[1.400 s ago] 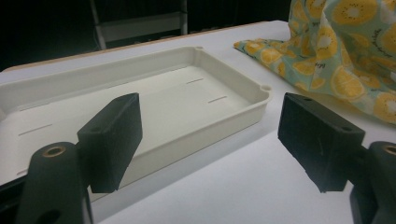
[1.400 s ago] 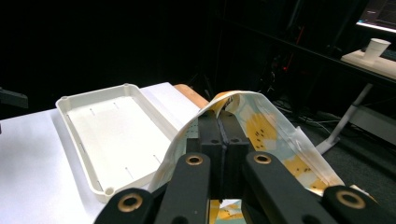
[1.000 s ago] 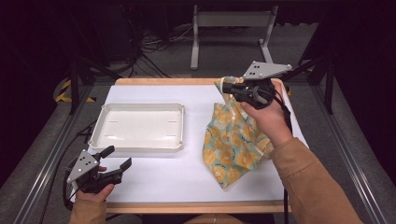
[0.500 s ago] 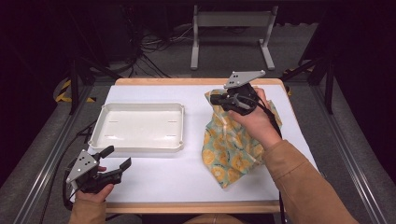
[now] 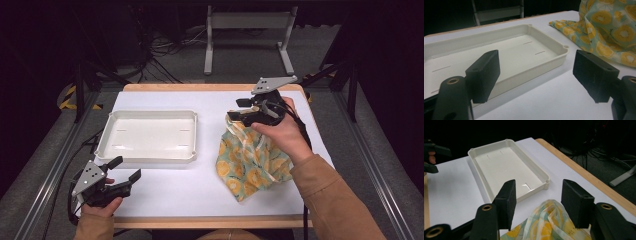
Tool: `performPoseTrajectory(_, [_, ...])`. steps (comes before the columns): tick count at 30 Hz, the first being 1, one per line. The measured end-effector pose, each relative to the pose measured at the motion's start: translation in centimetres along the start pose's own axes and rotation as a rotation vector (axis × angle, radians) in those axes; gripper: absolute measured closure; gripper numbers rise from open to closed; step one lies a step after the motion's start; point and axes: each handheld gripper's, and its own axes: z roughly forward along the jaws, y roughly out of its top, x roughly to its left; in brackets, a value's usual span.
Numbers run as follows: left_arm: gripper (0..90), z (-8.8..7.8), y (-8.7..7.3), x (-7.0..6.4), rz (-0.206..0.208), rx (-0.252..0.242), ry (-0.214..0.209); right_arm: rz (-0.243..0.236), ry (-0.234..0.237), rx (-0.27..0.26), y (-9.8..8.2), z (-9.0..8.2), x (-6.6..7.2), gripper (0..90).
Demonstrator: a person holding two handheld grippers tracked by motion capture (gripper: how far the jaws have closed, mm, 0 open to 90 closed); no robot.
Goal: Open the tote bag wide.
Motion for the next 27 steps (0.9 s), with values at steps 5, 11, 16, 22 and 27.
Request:
performPoseTrajectory(5, [22.1, 0.2, 0.7, -0.7, 0.016, -0.009, -0.024, 0.015, -0.015, -0.070, -0.6, -3.0, -0.2, 42.3])
performPoseTrajectory(11, [22.1, 0.8, 1.7, -1.7, 0.045, -0.007, -0.055, 0.035, -0.040, -0.139, -1.8, -6.3, -0.5, 41.1])
performPoseTrajectory(16, [22.1, 1.3, 2.4, -2.5, 0.052, -0.009, -0.081, 0.035, -0.061, -0.170, -2.9, -8.2, -0.5, 40.7])
performPoseTrajectory(22, [22.1, 1.8, 3.3, -3.1, 0.040, -0.010, -0.110, 0.044, -0.104, -0.199, -5.4, -10.7, -0.6, 40.7])
performPoseTrajectory(27, [22.2, 2.7, 4.6, -3.9, 0.043, -0.023, -0.138, 0.076, -0.140, -0.221, -8.2, -12.5, -1.2, 40.1])
